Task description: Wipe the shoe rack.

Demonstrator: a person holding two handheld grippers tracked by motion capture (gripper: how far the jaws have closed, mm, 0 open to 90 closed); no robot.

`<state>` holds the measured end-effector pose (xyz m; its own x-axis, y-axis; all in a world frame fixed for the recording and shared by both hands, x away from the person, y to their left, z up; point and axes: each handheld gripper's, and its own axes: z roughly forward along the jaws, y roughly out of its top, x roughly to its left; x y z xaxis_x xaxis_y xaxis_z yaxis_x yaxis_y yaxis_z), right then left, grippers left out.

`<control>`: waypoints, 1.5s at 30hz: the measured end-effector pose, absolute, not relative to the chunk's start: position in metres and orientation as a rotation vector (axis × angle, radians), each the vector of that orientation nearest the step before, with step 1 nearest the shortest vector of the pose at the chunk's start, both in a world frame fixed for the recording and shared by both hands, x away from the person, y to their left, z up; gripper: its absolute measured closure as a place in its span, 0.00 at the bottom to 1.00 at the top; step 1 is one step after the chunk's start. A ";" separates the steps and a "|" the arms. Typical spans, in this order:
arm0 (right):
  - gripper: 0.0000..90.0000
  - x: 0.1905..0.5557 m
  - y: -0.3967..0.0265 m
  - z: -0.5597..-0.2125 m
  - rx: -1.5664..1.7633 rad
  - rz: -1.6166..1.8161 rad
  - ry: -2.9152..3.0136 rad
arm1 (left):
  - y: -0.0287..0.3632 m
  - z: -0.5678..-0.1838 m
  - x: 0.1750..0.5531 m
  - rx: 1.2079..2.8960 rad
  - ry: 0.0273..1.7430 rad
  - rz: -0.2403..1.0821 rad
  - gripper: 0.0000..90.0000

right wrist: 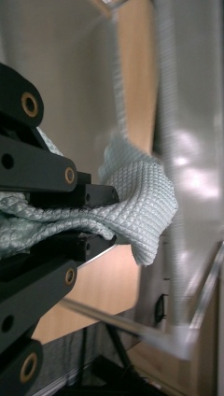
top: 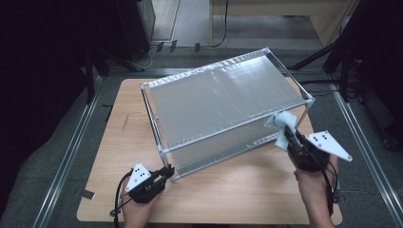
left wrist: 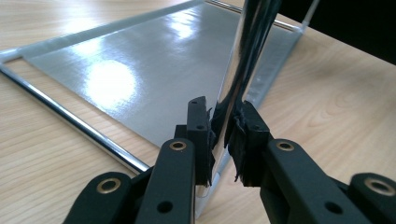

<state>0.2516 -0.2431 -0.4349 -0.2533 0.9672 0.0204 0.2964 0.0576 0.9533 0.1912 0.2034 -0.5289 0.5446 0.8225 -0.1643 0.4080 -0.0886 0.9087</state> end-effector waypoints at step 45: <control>0.86 0.324 -0.285 -0.497 1.577 0.927 1.521 | 0.324 -0.529 0.279 1.456 1.411 0.716 0.86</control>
